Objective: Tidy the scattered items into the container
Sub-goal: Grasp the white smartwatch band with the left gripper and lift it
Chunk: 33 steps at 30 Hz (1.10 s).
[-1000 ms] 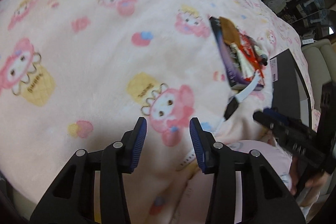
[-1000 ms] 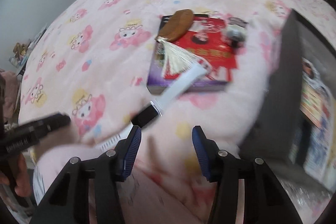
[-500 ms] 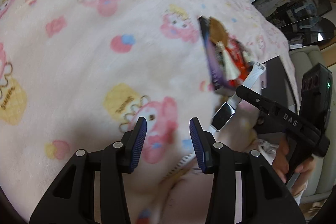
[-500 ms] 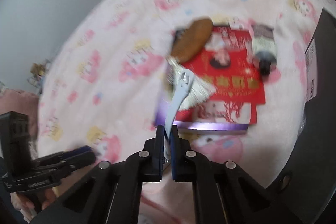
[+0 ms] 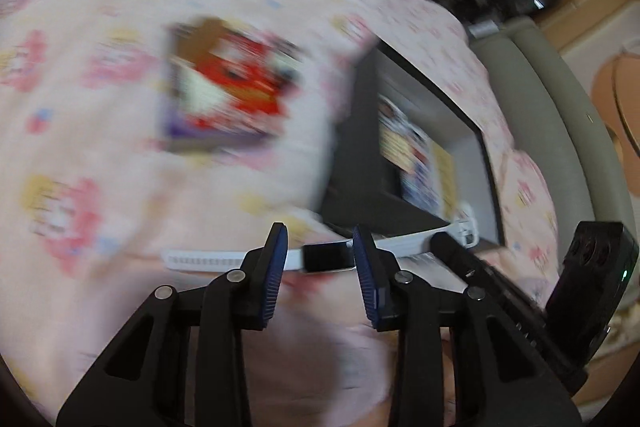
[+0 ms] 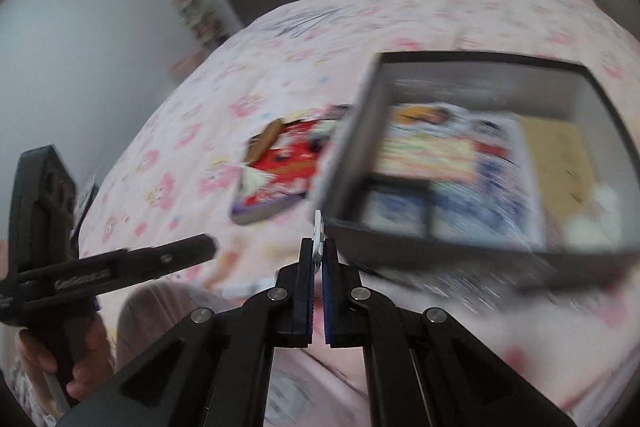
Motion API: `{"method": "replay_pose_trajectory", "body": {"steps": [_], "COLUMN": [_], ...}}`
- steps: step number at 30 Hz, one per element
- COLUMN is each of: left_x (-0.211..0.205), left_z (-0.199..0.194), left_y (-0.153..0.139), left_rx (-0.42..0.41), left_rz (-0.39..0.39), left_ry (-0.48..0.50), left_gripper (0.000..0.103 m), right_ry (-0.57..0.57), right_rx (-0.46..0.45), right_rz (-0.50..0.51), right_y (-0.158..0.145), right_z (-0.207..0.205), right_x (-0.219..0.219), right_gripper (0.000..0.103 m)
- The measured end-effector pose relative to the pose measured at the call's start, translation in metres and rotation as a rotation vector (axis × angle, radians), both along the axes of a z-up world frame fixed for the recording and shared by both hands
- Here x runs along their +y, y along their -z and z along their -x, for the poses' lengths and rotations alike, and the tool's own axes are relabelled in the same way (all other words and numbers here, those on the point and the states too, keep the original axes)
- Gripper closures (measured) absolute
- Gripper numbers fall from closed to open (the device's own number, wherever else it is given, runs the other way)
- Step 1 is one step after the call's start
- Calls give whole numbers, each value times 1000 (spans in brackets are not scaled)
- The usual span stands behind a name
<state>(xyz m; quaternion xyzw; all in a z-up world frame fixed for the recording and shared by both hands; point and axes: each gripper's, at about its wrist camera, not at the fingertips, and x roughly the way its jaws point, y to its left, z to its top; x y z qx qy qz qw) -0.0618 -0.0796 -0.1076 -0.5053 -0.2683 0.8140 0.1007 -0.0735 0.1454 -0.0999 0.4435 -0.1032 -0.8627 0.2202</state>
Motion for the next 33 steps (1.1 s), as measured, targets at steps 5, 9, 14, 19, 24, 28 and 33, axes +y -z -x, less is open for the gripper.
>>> {"method": "replay_pose_trajectory", "body": {"steps": [5,9,14,19,24,28,33], "left_x": [32,18,26,51,73,67,46], "left_z": [3,-4,-4,2,7,13,27], "left_y": [16,20,18,30,47,56,60], "left_rx": [-74,-99,-103,-132,-175,-157,-107], "left_rz": [84,95,72,10,-41,-38,-13], "left_ry": [-31,-122,-87,-11,16,-42,-148], "left_gripper": [70,75,75,75,72,66,66], "right_ry": [43,2,59,159,214,218,245], "right_rx": [-80,-85,-108,-110,-204,-239,-229], "right_rz": [50,56,54,15,33,99,107], "right_y": [20,21,35,45,64,70,70], "right_z": [-6,-6,-6,-13,-17,-17,-14], "right_x": [37,36,42,75,110,122,128], "right_gripper": [101,101,101,101,98,95,89]}}
